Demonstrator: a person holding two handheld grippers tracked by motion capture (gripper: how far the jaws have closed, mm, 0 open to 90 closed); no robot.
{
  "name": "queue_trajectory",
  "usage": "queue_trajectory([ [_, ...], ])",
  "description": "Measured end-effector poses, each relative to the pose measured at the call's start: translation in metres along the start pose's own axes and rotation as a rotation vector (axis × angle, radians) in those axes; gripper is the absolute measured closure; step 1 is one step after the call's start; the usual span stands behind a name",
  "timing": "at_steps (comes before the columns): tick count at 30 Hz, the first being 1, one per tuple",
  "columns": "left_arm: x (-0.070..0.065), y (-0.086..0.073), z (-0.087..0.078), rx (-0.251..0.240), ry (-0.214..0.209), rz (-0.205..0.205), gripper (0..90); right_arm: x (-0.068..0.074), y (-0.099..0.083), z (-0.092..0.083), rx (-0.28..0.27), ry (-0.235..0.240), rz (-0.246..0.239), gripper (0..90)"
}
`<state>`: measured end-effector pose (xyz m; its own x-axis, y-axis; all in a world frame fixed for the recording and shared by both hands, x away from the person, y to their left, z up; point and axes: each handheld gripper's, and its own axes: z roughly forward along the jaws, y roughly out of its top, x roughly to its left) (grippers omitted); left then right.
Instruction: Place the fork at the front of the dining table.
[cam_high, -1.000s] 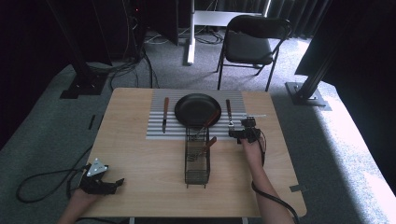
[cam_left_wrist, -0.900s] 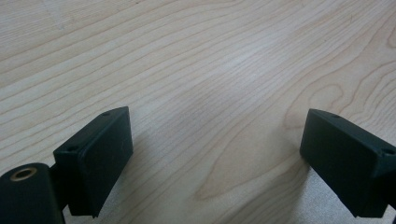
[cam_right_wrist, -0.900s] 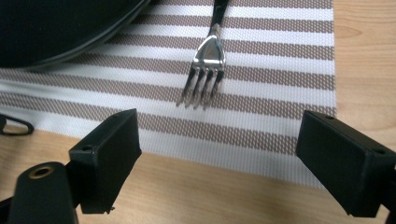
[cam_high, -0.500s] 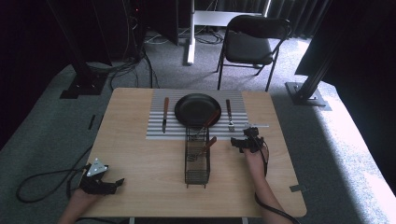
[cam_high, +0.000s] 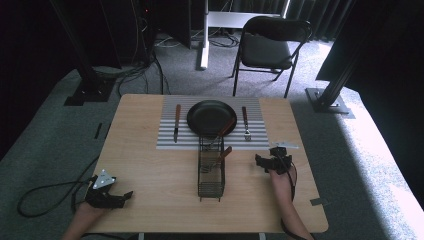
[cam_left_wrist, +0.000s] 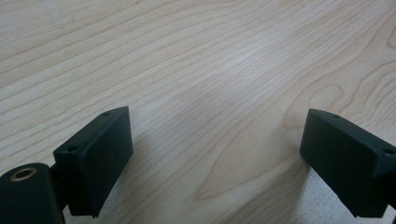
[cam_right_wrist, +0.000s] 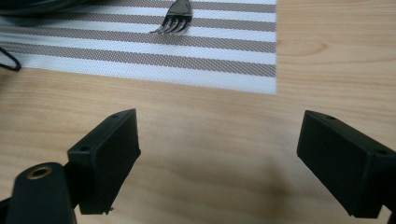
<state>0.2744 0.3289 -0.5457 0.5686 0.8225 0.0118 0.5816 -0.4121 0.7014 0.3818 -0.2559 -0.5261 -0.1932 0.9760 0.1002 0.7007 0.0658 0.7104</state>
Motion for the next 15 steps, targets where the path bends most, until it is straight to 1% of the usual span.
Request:
queue_trajectory([
  [3,0.000,0.000,0.000,0.000,0.000,0.000,9.2,-0.004,-0.010,-0.009,-0.008,-0.008,-0.005,12.3],
  [5,0.000,0.000,0.000,0.000,0.000,0.000,9.2,-0.006,-0.015,-0.012,-0.004,-0.026,-0.010,12.3],
  [7,0.000,0.000,0.000,0.000,0.000,0.000,9.2,-0.008,-0.020,-0.015,-0.016,-0.026,0.000,12.3],
  [9,0.000,0.000,0.000,0.000,0.000,0.000,9.2,-0.010,-0.027,-0.018,-0.011,-0.030,-0.004,12.3],
  [12,0.000,0.000,0.000,0.000,0.000,0.000,9.2,-0.012,-0.034,-0.022,-0.012,-0.048,-0.027,12.3],
  [15,0.000,0.000,0.000,0.000,0.000,0.000,9.2,-0.014,-0.040,-0.026,-0.023,-0.076,-0.041,12.3],
])
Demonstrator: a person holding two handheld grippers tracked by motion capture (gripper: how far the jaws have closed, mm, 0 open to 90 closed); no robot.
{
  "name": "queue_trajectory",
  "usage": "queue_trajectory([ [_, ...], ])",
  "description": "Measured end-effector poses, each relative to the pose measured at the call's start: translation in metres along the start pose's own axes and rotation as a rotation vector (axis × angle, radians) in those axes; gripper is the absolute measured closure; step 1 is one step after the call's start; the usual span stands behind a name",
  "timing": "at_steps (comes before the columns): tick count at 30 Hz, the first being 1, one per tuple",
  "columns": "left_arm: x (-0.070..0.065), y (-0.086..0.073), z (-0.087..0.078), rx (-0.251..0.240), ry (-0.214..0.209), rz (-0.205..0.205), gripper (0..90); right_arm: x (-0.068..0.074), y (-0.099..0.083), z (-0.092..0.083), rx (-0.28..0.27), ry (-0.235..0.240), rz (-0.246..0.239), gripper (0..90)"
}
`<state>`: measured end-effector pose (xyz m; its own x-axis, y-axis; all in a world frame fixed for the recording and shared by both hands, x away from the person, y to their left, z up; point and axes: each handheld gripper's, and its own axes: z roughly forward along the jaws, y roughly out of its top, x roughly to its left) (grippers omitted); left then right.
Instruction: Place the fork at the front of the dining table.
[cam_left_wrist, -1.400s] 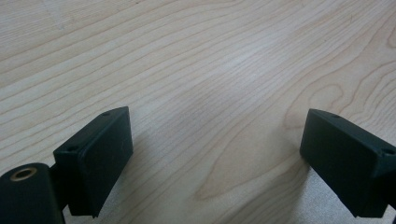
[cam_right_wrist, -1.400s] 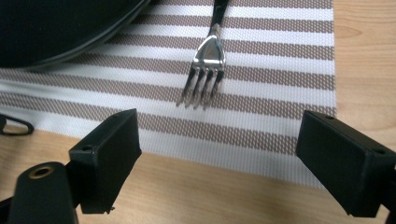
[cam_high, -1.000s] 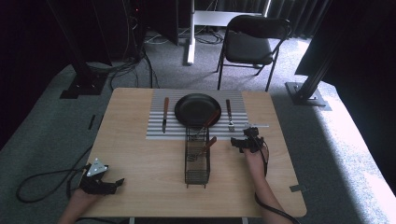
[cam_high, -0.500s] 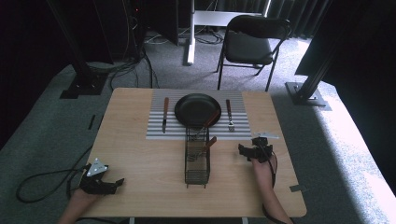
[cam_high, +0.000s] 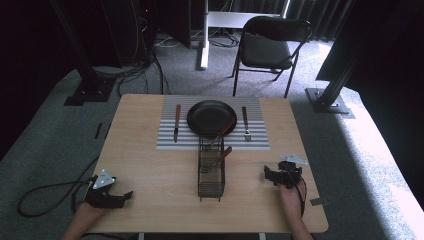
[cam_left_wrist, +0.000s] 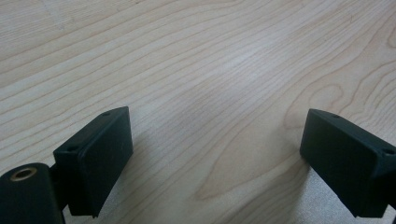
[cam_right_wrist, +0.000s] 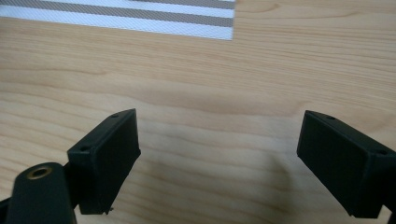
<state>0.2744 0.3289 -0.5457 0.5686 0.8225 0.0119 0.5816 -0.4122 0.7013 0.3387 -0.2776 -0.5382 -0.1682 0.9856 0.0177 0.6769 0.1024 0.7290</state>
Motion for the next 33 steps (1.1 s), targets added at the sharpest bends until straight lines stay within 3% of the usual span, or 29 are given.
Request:
queue_trajectory([
  [9,0.000,0.000,0.000,0.000,0.000,0.000,9.2,-0.007,-0.018,-0.009,0.012,-0.069,0.007,12.2],
  [26,0.000,0.000,0.000,0.000,0.000,0.000,9.2,-0.026,-0.038,-0.024,0.011,-0.075,0.068,12.1],
  [33,0.000,0.000,0.000,0.000,0.000,0.000,9.2,-0.032,-0.043,-0.029,0.009,-0.106,0.098,12.3],
])
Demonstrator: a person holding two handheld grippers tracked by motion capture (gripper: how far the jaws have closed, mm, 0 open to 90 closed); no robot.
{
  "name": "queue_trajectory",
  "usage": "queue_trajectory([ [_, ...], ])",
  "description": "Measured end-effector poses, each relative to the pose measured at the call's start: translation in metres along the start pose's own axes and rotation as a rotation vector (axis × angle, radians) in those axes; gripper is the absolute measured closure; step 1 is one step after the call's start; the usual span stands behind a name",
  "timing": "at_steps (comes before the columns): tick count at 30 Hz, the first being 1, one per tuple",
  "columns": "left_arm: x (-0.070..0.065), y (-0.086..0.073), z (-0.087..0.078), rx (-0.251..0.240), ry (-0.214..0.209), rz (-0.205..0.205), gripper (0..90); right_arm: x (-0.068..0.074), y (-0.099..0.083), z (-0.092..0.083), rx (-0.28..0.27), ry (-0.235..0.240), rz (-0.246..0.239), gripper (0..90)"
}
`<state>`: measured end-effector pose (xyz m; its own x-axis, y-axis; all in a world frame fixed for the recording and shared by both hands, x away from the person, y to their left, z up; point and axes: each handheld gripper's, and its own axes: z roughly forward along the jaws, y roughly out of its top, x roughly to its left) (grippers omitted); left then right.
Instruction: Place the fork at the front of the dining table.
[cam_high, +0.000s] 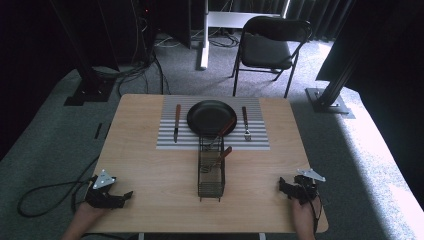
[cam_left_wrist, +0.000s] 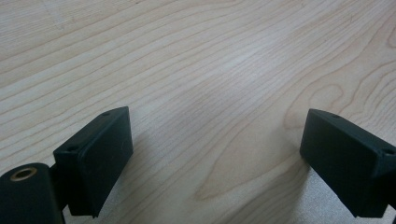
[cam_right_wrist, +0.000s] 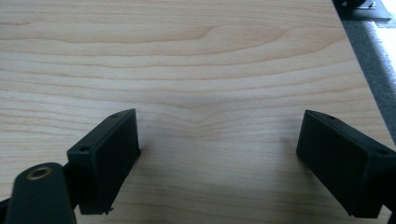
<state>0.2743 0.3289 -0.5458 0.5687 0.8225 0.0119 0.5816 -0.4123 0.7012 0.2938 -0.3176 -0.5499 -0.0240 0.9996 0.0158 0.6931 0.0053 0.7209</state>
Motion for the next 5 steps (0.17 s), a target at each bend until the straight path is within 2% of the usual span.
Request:
queue_trajectory([
  [5,0.0000,0.0001,0.0001,0.000,0.000,0.000,9.2,0.0000,0.0001,0.0001,0.000,-0.002,0.001,12.3],
])
